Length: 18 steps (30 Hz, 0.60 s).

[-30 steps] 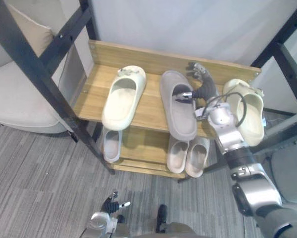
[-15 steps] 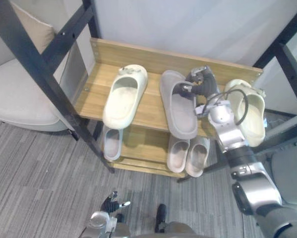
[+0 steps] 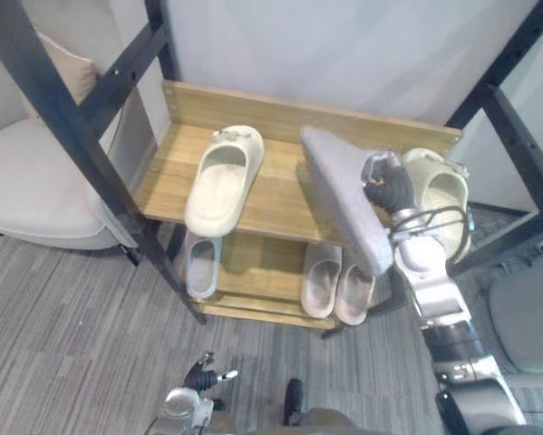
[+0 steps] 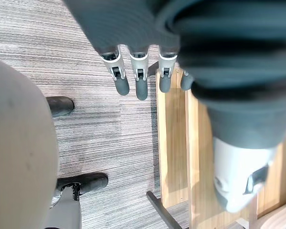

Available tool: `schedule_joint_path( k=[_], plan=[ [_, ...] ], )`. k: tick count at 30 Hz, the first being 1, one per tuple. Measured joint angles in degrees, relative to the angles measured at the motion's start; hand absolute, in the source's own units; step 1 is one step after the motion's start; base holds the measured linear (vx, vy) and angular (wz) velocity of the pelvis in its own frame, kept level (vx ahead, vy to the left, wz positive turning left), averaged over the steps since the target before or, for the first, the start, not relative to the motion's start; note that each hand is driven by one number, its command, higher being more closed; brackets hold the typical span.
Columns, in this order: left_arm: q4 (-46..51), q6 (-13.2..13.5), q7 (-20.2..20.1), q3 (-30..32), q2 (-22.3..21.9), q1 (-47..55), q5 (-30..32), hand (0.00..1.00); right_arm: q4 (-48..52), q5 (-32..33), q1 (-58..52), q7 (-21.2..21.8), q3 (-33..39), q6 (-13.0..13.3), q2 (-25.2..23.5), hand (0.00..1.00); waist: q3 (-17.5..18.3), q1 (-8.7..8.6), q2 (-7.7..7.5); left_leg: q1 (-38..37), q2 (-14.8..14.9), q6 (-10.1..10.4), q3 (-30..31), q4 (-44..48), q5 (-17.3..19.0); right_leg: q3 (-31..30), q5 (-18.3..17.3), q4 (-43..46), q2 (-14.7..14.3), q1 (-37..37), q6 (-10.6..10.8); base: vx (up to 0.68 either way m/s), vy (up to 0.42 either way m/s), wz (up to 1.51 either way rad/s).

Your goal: Organize the slippers on the shoe rack

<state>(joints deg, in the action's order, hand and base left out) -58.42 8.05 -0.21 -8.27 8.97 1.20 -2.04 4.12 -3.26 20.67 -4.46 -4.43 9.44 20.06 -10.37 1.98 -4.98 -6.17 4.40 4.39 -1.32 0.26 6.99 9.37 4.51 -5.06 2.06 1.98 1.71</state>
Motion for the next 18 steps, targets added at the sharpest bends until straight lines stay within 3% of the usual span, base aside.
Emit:
schedule_joint_path(
  k=[11,18],
  plan=[
    [-2.5,0.3,-0.1,0.4,-1.0,0.2,0.9,0.00,17.7,8.5,-12.0,4.9,1.7,5.9,-2.7,1.00,2.3,-0.71,1.34,-2.0,0.1,-0.2,-0.7,0.8,0.3,-0.8,0.1,0.0,-0.1,2.0,-0.2,-0.03,0.005,-0.03],
    [-4.7,0.6,-0.2,0.4,-1.9,0.5,1.5,0.00,20.5,13.4,-23.5,11.5,-7.1,6.6,-2.3,1.00,3.7,-1.85,2.87,-3.5,0.3,-0.2,-1.4,0.8,0.4,-1.9,0.1,0.0,-0.1,3.1,-0.1,-0.06,-0.001,-0.06]
  ],
)
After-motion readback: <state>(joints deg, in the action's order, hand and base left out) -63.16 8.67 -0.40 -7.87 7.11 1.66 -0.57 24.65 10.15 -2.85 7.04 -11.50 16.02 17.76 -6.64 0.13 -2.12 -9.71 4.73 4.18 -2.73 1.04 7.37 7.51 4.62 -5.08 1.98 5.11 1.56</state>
